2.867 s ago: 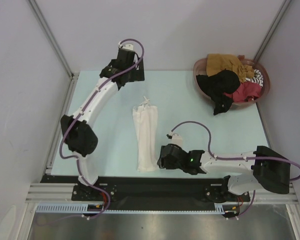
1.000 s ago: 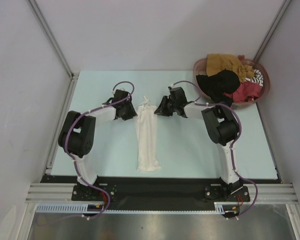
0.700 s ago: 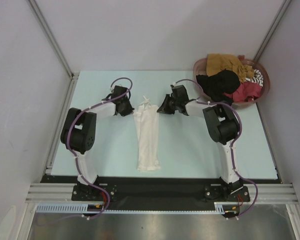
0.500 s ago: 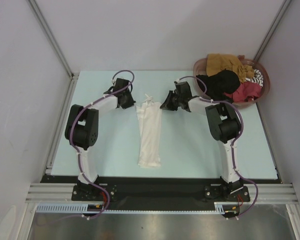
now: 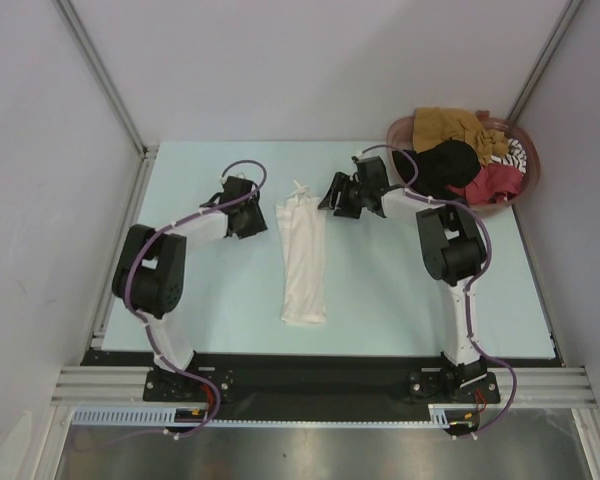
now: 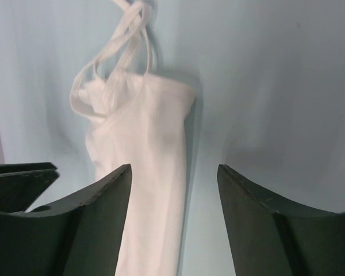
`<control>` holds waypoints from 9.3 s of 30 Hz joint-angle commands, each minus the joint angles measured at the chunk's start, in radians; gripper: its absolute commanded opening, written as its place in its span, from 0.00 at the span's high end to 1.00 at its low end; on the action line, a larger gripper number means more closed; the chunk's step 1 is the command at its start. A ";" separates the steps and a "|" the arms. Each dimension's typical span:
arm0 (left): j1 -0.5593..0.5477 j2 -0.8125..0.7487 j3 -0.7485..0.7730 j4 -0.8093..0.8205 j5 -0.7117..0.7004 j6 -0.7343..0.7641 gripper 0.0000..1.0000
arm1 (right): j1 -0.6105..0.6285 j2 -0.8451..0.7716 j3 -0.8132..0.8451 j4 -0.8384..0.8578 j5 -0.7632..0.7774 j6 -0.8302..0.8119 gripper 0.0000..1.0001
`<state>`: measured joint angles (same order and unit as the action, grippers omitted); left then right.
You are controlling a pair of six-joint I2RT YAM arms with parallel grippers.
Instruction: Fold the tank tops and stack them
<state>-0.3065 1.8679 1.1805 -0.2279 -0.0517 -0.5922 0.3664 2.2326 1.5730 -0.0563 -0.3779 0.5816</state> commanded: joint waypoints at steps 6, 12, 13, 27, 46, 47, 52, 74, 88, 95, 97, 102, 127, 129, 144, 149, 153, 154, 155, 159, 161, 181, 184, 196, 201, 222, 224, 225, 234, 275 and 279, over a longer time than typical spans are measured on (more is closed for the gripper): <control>-0.029 -0.407 -0.202 0.156 -0.101 0.084 0.22 | 0.005 -0.280 -0.266 0.150 0.121 -0.046 0.13; -0.017 -0.472 -0.229 0.237 -0.358 0.192 0.14 | 0.042 -0.294 -0.450 0.468 0.240 0.017 0.00; -0.007 -0.487 -0.257 0.281 -0.381 0.216 0.13 | 0.048 -0.295 -0.462 0.493 0.270 0.018 0.00; 0.247 -0.346 -0.334 0.708 0.024 0.244 0.12 | 0.072 -0.194 -0.473 0.743 0.292 0.040 0.00; -0.008 -0.221 -0.237 0.690 -0.039 0.457 0.15 | 0.210 -0.188 -0.475 0.897 0.387 -0.137 0.00; -0.008 -0.207 -0.222 0.670 -0.016 0.450 0.29 | 0.212 -0.197 -0.484 0.901 0.354 -0.137 0.00; -0.013 -0.205 -0.204 0.587 0.191 0.419 0.68 | 0.218 -0.316 -0.620 0.973 0.317 -0.155 0.00; -0.473 -0.998 -0.501 0.054 -0.295 0.241 0.05 | 0.556 -1.324 -0.904 -0.056 0.755 -0.224 0.00; -0.272 -0.698 -0.387 0.059 -0.062 0.071 0.01 | 0.299 -0.906 -0.697 -0.119 0.398 -0.040 0.29; -0.208 -0.405 -0.243 0.096 -0.085 0.117 0.21 | 0.227 -0.668 -0.546 -0.056 0.251 -0.052 0.52; -0.181 -0.342 -0.205 0.128 -0.028 0.100 0.31 | 0.215 -0.605 -0.490 -0.072 0.237 -0.065 0.54; -0.118 -0.184 -0.115 0.165 -0.022 0.100 0.31 | 0.184 -0.386 -0.299 -0.091 0.214 -0.069 0.62; -0.063 0.214 0.199 0.139 -0.010 0.088 0.60 | 0.085 0.002 0.064 -0.083 0.192 -0.072 0.78; -0.056 0.229 0.218 0.137 -0.008 0.085 0.63 | 0.083 0.007 0.071 -0.080 0.201 -0.071 0.87; -0.014 0.335 0.415 0.101 -0.005 0.143 1.00 | 0.037 0.073 0.197 -0.100 0.206 -0.078 1.00; -0.011 0.318 0.406 0.126 0.032 0.161 0.60 | 0.022 0.079 0.260 -0.132 0.162 -0.075 0.48; -0.011 0.154 0.190 0.266 0.016 0.160 0.36 | 0.026 0.004 0.202 -0.134 0.151 -0.078 0.46; -0.013 0.110 0.176 0.256 0.012 0.163 0.35 | 0.031 -0.014 0.147 -0.128 0.142 -0.072 0.50; -0.013 0.088 0.160 0.249 0.015 0.161 0.35 | 0.031 -0.037 0.115 -0.123 0.137 -0.068 0.53; -0.022 -0.073 -0.025 0.280 0.038 0.128 0.35 | 0.060 -0.177 -0.088 -0.071 0.128 -0.060 0.59; -0.043 -0.131 -0.097 0.292 0.038 0.109 0.36 | 0.090 -0.257 -0.197 -0.062 0.146 -0.063 0.58; -0.106 -0.375 -0.548 0.518 0.075 0.060 0.37 | 0.183 -0.401 -0.498 0.047 0.102 -0.031 0.58; -0.105 -0.371 -0.550 0.521 0.078 0.058 0.37 | 0.193 -0.399 -0.496 0.047 0.105 -0.040 0.59; -0.105 -0.351 -0.541 0.518 0.087 0.058 0.37 | 0.210 -0.373 -0.499 0.049 0.089 -0.028 0.75; -0.105 -0.348 -0.538 0.513 0.085 0.061 0.37 | 0.189 -0.390 -0.513 0.046 0.070 -0.019 1.00; -0.106 -0.352 -0.532 0.472 0.093 0.060 0.39 | 0.071 -0.490 -0.648 0.124 -0.018 -0.031 0.55; -0.114 -0.389 -0.550 0.464 0.092 0.049 0.39 | 0.083 -0.508 -0.662 0.116 -0.019 -0.031 0.55; -0.118 -0.403 -0.576 0.466 0.089 0.043 0.39 | 0.088 -0.522 -0.666 0.112 -0.021 -0.029 0.55; -0.141 -0.484 -0.671 0.493 0.092 0.022 0.38 | 0.183 -0.573 -0.728 0.092 0.008 -0.006 0.53; -0.353 -0.619 -0.729 0.389 -0.033 -0.175 0.38 | 0.184 -0.752 -0.910 0.062 0.048 -0.014 0.52; -0.373 -0.635 -0.748 0.374 -0.043 -0.219 0.37 | 0.198 -0.748 -0.912 0.062 0.042 -0.011 0.67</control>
<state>-0.6689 1.2606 0.4500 0.1562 -0.0544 -0.7456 0.5568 1.5066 0.6643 0.0040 -0.3565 0.5743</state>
